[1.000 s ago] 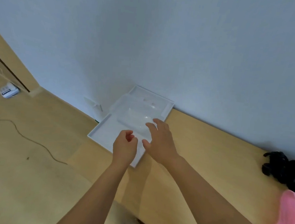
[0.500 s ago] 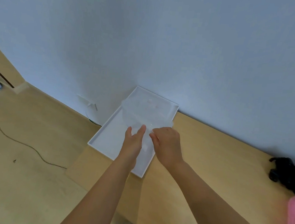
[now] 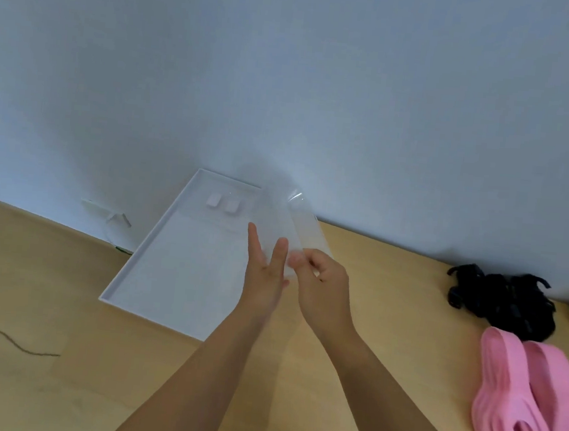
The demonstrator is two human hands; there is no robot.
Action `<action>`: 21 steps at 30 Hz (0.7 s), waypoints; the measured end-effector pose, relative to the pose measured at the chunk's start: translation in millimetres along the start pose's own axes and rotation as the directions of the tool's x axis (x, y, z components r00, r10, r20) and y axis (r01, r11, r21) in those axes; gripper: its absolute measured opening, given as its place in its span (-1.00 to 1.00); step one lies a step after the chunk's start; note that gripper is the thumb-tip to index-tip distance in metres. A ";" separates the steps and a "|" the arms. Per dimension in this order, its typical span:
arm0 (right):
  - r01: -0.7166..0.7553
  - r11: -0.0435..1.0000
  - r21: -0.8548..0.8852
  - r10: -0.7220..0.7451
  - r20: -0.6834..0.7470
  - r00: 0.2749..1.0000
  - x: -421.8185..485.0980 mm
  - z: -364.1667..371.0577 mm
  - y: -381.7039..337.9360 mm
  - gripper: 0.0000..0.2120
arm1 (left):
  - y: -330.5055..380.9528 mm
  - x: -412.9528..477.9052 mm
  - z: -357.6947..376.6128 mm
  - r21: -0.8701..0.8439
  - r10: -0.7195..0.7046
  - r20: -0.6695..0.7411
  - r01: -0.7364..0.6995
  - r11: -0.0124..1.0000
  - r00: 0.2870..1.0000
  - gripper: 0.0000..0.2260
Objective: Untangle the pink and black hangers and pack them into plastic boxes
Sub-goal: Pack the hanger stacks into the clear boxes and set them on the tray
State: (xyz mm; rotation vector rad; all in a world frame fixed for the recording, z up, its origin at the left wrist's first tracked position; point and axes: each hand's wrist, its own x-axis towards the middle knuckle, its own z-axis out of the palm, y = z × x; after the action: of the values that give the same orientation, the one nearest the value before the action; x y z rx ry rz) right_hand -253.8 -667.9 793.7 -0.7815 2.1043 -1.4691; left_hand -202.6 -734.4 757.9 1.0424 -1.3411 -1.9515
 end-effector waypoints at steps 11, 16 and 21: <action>-0.004 0.997 -0.076 -0.008 -0.162 0.987 3.8 -38.8 13.8 -0.78 | -7.1 -0.5 19.7 -0.028 -0.151 0.118 0.156 0.987 0.981 -0.58; -0.026 0.999 -0.035 0.016 -0.246 0.969 3.9 -47.0 21.0 -0.78 | -16.6 14.3 17.7 0.065 -0.165 0.024 0.163 0.985 0.986 -0.58; -0.002 1.000 0.016 0.007 -0.347 0.938 8.6 -58.0 19.2 -0.77 | -24.8 30.9 12.0 0.432 -0.115 -0.074 0.136 0.892 0.991 -0.49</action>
State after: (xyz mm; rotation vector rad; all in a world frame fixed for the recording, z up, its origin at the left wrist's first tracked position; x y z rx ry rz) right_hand -301.4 -628.7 794.2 -0.5396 2.3405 -1.7225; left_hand -229.9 -743.8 728.2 1.4036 -1.7742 -1.7361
